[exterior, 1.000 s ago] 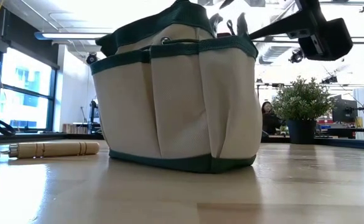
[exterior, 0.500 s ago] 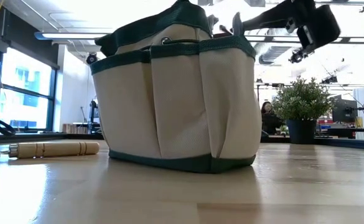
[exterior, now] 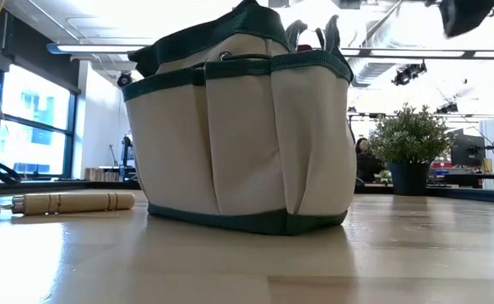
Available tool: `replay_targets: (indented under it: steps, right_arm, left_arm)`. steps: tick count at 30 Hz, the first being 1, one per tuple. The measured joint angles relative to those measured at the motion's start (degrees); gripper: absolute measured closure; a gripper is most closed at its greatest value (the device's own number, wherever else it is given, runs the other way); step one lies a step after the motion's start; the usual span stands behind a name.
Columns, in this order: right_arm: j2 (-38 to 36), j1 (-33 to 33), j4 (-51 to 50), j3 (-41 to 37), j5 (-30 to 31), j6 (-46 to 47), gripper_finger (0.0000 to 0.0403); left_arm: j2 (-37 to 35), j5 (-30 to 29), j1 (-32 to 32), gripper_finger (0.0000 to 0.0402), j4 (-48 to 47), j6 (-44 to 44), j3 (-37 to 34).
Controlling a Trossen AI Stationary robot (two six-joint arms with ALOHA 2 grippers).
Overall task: Pick & Place Garden tools in Gardening bag
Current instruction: Adjust the gardening bag
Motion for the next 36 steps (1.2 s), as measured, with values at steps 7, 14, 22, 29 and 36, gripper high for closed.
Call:
replay_targets:
  steps: [7, 14, 22, 29, 36]
  right_arm:
    - [-5.21, 6.97, -0.17, 0.00, 3.50, 10.73, 0.0156]
    - [-6.48, 15.84, -0.26, 0.00, 19.93, 38.86, 0.0156]
    - [-6.48, 24.34, -0.37, 0.00, 18.06, 74.63, 0.0156]
    - [-6.48, 27.03, -0.01, 0.00, 7.36, 93.02, 0.0156]
    - [-6.46, 25.43, -1.52, 0.00, -11.32, 102.49, 0.0227]
  left_arm:
    - [-0.02, 3.12, -0.02, 0.0402, -0.08, 4.30, 0.02]
    - [-0.02, 7.72, 0.00, 0.0402, -4.48, 7.20, 0.02]
    - [-0.02, 8.28, 0.17, 0.0402, -13.86, 7.18, 0.02]
    - [-0.04, 15.66, 4.70, 0.0402, -23.44, 7.88, 0.02]
    - [-0.04, 20.81, 12.27, 0.0402, -26.47, 19.04, 0.02]
